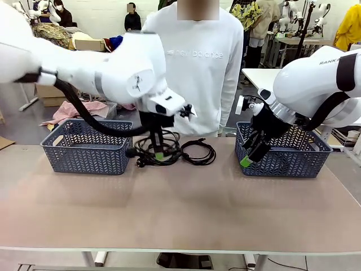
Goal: Organize the cables according to human instructions.
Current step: Pick up a bundle of cables and place it in the basket indicated by the human.
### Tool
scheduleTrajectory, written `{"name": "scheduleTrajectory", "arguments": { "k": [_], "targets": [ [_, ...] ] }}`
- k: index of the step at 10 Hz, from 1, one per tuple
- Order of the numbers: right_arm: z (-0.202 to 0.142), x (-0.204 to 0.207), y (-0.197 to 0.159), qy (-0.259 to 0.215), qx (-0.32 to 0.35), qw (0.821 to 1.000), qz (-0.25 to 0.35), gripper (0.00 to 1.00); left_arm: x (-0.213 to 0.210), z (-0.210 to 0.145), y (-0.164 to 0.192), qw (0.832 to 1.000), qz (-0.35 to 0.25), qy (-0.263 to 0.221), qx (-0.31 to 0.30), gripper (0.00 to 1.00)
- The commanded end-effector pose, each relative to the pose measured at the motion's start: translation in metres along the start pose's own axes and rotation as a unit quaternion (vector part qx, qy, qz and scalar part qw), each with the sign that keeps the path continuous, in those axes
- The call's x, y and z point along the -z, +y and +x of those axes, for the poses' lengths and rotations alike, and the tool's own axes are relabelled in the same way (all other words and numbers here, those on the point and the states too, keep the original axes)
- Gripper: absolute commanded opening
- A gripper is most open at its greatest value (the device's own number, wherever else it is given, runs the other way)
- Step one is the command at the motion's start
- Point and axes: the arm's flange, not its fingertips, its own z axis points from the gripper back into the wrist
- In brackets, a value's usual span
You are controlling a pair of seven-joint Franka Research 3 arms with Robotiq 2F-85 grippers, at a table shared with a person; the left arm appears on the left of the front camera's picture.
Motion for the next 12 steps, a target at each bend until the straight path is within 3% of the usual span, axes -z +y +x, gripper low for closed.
{"name": "scheduleTrajectory", "arguments": {
  "k": [1, 3, 7, 12],
  "targets": [
    [-0.001, -0.001, 0.000, -0.002, 0.002, 1.000, -0.002, 1.00, -0.024, -0.023, 0.025, 0.998, -0.002, 0.013, 0.060, 0.00],
    [-0.001, -0.001, 0.000, -0.002, 0.002, 1.000, -0.002, 1.00, -0.038, -0.051, 0.050, 0.997, -0.002, 0.013, 0.082, 0.00],
    [-0.001, -0.001, 0.000, -0.002, 0.002, 1.000, -0.002, 1.00, -0.039, -0.096, 0.086, 0.998, 0.008, 0.004, 0.066, 0.00],
    [-0.001, -0.001, 0.000, -0.002, 0.002, 1.000, -0.002, 1.00, -0.038, -0.095, 0.081, 0.998, 0.001, 0.011, 0.063, 0.00]
  ]
}}
